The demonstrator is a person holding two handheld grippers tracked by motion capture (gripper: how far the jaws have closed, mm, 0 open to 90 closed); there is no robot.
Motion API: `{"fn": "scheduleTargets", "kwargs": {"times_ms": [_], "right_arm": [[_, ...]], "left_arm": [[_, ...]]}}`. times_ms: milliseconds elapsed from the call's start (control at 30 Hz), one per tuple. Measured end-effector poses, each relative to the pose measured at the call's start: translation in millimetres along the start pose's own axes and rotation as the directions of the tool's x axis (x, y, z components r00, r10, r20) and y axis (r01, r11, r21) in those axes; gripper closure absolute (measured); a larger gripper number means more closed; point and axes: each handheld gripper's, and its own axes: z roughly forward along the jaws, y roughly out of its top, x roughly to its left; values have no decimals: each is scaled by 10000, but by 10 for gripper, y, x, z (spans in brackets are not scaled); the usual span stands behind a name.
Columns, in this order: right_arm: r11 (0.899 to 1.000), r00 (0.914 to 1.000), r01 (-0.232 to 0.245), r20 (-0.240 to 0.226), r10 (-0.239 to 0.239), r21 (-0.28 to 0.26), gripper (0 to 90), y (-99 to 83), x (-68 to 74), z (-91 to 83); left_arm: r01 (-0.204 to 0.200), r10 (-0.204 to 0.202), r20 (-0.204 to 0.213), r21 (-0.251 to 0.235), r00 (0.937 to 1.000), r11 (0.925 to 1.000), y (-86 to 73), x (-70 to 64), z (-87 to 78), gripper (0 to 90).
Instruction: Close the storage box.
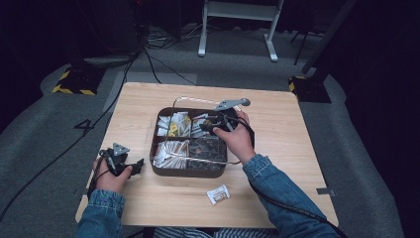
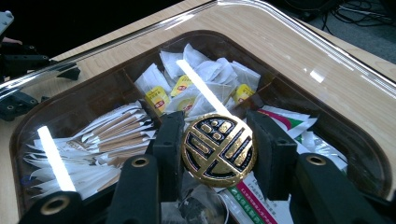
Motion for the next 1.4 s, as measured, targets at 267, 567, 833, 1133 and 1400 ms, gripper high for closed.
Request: {"fn": "scheduleTargets", "kwargs": {"times_ms": [267, 567, 833, 1133, 1400], "right_arm": [[9996, 9998, 156, -81, -154, 239, 594, -17, 50, 150], [9982, 9988, 368, -352, -351, 481, 594, 3, 149, 369], [9948, 9978, 626, -290, -605, 798, 594, 13, 233, 531], [9929, 9977, 640, -264, -617, 1002, 594, -5, 295, 639], [9926, 9982, 600, -116, -591, 1060, 594, -35, 294, 647]], "left_arm": [[-3, 3, 1, -1, 10000, 10000, 0, -1, 0, 228], [-9, 9, -10, 1, 10000, 10000, 0, -1, 0, 228], [-3, 3, -4, -3, 10000, 10000, -1, -2, 1, 228], [-4, 4, -5, -3, 10000, 10000, -1, -2, 1, 228], [-1, 1, 0, -3, 10000, 10000, 0, -2, 1, 228]]}}
